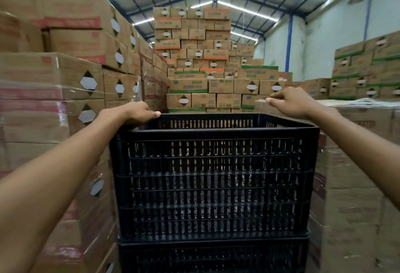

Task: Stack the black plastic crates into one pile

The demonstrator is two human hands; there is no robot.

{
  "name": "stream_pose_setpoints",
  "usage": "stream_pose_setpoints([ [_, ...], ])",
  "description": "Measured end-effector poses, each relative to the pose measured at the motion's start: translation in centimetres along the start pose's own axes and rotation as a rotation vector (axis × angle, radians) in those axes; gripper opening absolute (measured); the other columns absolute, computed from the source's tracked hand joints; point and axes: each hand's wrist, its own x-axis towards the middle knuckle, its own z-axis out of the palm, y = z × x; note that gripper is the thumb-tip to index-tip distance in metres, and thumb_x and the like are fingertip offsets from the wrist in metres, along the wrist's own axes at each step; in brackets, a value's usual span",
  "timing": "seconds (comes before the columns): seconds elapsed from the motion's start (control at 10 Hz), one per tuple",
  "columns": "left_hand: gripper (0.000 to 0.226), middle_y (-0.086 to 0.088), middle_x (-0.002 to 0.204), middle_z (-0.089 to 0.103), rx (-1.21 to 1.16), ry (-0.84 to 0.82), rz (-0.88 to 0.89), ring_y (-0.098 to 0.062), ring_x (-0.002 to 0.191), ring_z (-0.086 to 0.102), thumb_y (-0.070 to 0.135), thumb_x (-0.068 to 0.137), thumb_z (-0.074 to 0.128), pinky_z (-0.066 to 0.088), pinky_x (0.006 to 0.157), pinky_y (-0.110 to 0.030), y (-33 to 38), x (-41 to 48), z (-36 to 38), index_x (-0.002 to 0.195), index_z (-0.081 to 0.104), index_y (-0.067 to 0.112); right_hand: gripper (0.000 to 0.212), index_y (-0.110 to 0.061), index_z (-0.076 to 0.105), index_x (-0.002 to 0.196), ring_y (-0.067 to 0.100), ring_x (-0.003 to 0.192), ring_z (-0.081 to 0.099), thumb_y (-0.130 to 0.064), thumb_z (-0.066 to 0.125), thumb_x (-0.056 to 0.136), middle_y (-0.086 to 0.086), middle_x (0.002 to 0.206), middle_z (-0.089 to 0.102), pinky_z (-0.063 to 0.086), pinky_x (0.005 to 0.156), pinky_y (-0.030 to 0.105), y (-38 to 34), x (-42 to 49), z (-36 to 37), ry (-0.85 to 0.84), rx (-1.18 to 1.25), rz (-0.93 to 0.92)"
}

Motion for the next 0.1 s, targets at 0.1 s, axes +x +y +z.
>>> stream_pose_setpoints([
  [0.1,0.057,-0.011,0.151,0.046,-0.144,0.053,0.134,-0.027,0.140,0.042,0.047,0.097,0.047,0.030,0.114,-0.038,2.62,-1.42,-0.98,0.139,0.052,0.009,0.054,-0.014,0.056,0.139,0.025,0.113,0.061,-0.048,0.048,0.098,0.008,0.132,0.065,0.045,0.101,0.037,-2.29,-1.49,-0.99,0.062,0.067,-0.121],
])
